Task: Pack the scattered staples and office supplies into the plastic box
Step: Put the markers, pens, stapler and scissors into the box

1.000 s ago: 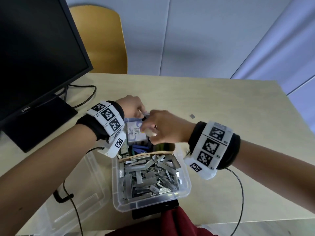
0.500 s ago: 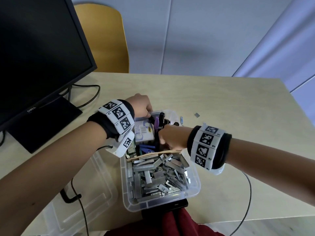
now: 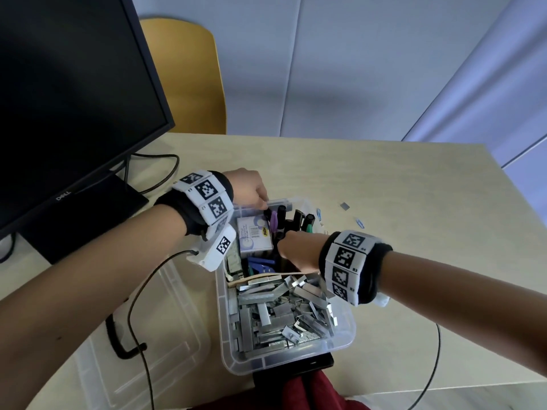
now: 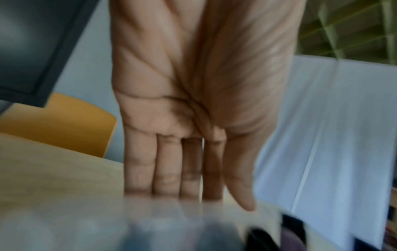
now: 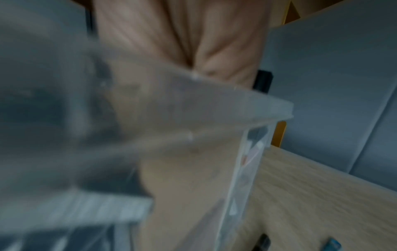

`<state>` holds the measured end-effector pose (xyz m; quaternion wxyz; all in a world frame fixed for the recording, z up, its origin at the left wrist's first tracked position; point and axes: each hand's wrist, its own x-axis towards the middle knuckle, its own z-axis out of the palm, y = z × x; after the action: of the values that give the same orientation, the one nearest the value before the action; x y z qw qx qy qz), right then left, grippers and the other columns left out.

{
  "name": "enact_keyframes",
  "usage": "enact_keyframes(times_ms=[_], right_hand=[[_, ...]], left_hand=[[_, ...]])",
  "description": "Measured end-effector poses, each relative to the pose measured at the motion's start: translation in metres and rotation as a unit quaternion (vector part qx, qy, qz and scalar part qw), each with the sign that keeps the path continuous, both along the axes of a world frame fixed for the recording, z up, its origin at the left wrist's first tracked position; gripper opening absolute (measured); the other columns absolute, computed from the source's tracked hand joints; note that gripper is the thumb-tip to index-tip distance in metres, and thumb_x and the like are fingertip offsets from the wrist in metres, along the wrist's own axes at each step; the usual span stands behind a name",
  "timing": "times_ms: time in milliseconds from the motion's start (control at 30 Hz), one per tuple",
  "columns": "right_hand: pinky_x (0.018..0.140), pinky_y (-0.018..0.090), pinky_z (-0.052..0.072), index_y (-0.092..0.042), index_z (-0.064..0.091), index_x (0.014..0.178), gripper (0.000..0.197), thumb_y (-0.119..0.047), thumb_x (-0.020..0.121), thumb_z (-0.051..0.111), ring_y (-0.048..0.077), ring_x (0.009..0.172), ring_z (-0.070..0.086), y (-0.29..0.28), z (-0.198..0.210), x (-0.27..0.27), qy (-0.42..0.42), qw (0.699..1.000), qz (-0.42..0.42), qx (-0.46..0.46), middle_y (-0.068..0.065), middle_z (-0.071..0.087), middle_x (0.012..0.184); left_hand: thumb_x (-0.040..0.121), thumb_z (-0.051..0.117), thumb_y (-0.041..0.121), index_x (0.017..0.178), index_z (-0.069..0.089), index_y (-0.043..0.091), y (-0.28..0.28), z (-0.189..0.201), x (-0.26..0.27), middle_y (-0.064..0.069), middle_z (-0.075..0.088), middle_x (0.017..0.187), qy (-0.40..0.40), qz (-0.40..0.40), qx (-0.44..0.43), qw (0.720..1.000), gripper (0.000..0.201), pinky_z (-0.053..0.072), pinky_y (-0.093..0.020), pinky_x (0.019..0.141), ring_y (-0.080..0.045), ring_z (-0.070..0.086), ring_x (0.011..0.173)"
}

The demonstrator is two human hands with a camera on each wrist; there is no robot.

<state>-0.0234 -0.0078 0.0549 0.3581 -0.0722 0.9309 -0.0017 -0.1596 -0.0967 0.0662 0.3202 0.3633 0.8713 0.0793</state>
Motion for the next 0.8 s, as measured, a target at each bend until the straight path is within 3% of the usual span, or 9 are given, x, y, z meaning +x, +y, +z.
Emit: enact_keyframes(times_ms=[67, 133, 200, 267, 333, 433, 533, 667, 800], right_hand=[[0.056, 0.023, 0.035, -0.008, 0.037, 0.060, 0.031, 0.010, 0.086, 0.042, 0.025, 0.082, 0.045, 0.004, 0.003, 0.000, -0.002, 0.999, -0.020, -0.025, 0.002, 0.036, 0.069], [0.058, 0.019, 0.038, 0.005, 0.060, 0.080, 0.017, 0.008, 0.086, 0.043, 0.027, 0.088, 0.050, 0.010, 0.006, 0.000, 0.012, 0.996, -0.045, -0.072, 0.008, 0.053, 0.078], [0.060, 0.014, 0.042, 0.005, 0.067, 0.097, 0.023, 0.002, 0.088, 0.046, 0.025, 0.083, 0.058, 0.018, 0.013, 0.000, 0.034, 0.990, -0.059, -0.125, 0.012, 0.066, 0.088], [0.060, 0.004, 0.039, 0.001, 0.069, 0.095, 0.022, -0.005, 0.090, 0.048, 0.018, 0.072, 0.060, 0.022, 0.021, -0.001, 0.077, 0.978, -0.080, -0.176, 0.012, 0.070, 0.094], [0.066, 0.004, 0.038, -0.004, 0.070, 0.094, 0.021, -0.011, 0.090, 0.050, 0.016, 0.078, 0.058, 0.024, 0.026, -0.005, 0.141, 0.965, -0.083, -0.202, 0.008, 0.069, 0.096], [0.081, 0.032, 0.046, -0.014, 0.065, 0.107, 0.023, -0.016, 0.090, 0.049, 0.018, 0.097, 0.051, 0.025, 0.028, -0.015, 0.218, 0.959, -0.067, -0.165, 0.002, 0.060, 0.106], [0.094, 0.036, 0.038, -0.023, 0.049, 0.129, 0.040, -0.020, 0.089, 0.051, 0.021, 0.118, 0.034, 0.028, 0.021, -0.020, 0.228, 0.968, -0.012, -0.105, 0.002, 0.041, 0.131], [0.109, 0.047, 0.022, -0.035, 0.019, 0.144, 0.067, -0.027, 0.088, 0.055, 0.028, 0.138, 0.011, 0.029, 0.005, -0.019, 0.152, 0.987, 0.023, -0.057, 0.002, 0.007, 0.153], [0.111, 0.051, 0.017, -0.035, 0.015, 0.145, 0.068, -0.026, 0.090, 0.053, 0.028, 0.139, 0.008, 0.033, 0.000, -0.020, 0.137, 0.988, 0.040, -0.052, 0.002, 0.003, 0.154]], left_hand=[[0.095, 0.052, 0.028, 0.121, 0.061, 0.007, -0.005, 0.003, -0.014, -0.009, 0.067, 0.112, -0.063, 0.026, -0.007, 0.998, 0.034, 0.046, -0.026, 0.079, -0.022, 0.062, 0.094], [0.095, 0.051, 0.026, 0.123, 0.055, 0.004, -0.010, 0.003, -0.032, -0.015, 0.066, 0.110, -0.118, 0.083, 0.004, 0.990, 0.035, 0.049, -0.028, 0.081, -0.026, 0.064, 0.094], [0.095, 0.053, 0.022, 0.122, 0.055, 0.004, -0.014, -0.001, -0.048, -0.013, 0.065, 0.102, -0.110, 0.114, 0.011, 0.987, 0.032, 0.048, -0.025, 0.076, -0.025, 0.065, 0.088], [0.094, 0.055, 0.020, 0.117, 0.059, 0.007, -0.016, -0.011, -0.061, -0.006, 0.065, 0.093, -0.080, 0.113, -0.009, 0.990, 0.028, 0.043, -0.021, 0.067, -0.017, 0.064, 0.078], [0.093, 0.055, 0.019, 0.116, 0.060, 0.009, -0.018, -0.023, -0.069, -0.002, 0.065, 0.090, -0.072, 0.112, -0.045, 0.990, 0.026, 0.039, -0.019, 0.063, -0.012, 0.062, 0.073], [0.091, 0.058, 0.020, 0.119, 0.057, 0.013, -0.018, -0.043, -0.076, -0.002, 0.063, 0.091, -0.088, 0.121, -0.086, 0.985, 0.029, 0.037, -0.018, 0.059, -0.011, 0.060, 0.071], [0.090, 0.059, 0.017, 0.124, 0.052, 0.015, -0.011, -0.065, -0.072, -0.004, 0.061, 0.094, -0.098, 0.120, -0.107, 0.982, 0.035, 0.037, -0.017, 0.053, -0.013, 0.059, 0.065], [0.093, 0.056, 0.013, 0.125, 0.049, 0.003, -0.001, -0.081, -0.066, 0.002, 0.056, 0.064, -0.120, 0.102, -0.119, 0.980, 0.034, 0.035, -0.016, 0.037, -0.010, 0.049, 0.050], [0.094, 0.051, 0.020, 0.122, 0.051, 0.007, 0.005, -0.084, -0.061, -0.011, 0.059, 0.106, -0.025, 0.016, -0.155, 0.987, 0.031, 0.031, -0.017, 0.051, -0.019, 0.045, 0.081]])
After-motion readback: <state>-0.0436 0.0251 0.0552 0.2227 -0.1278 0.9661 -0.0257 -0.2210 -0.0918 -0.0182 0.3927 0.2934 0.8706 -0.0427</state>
